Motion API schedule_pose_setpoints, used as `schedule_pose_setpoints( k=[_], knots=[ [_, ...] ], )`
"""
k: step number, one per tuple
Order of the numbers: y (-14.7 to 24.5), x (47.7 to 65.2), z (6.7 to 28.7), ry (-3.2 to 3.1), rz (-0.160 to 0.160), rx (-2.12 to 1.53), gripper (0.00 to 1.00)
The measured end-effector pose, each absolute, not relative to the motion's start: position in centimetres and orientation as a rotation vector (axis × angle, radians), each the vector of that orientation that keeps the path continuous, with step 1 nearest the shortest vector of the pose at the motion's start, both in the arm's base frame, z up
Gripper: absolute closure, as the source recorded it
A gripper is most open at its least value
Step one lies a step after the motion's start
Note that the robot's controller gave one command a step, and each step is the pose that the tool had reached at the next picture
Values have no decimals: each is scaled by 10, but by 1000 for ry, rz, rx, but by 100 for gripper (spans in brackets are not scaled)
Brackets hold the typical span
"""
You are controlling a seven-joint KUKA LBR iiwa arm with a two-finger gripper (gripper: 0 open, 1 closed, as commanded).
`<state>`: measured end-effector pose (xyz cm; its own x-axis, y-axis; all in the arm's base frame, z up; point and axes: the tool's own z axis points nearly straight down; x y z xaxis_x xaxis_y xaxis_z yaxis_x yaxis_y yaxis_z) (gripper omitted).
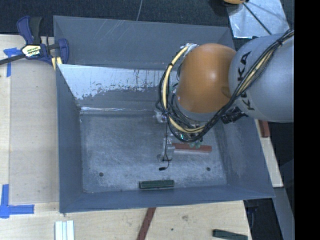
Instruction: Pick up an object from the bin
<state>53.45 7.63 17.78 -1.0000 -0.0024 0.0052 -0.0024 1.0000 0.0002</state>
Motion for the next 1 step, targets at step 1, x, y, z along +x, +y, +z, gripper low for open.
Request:
schedule_pose_setpoints(
  k=[1],
  knots=[
    [76,536,182,-3145,-1,0,0]
  ],
)
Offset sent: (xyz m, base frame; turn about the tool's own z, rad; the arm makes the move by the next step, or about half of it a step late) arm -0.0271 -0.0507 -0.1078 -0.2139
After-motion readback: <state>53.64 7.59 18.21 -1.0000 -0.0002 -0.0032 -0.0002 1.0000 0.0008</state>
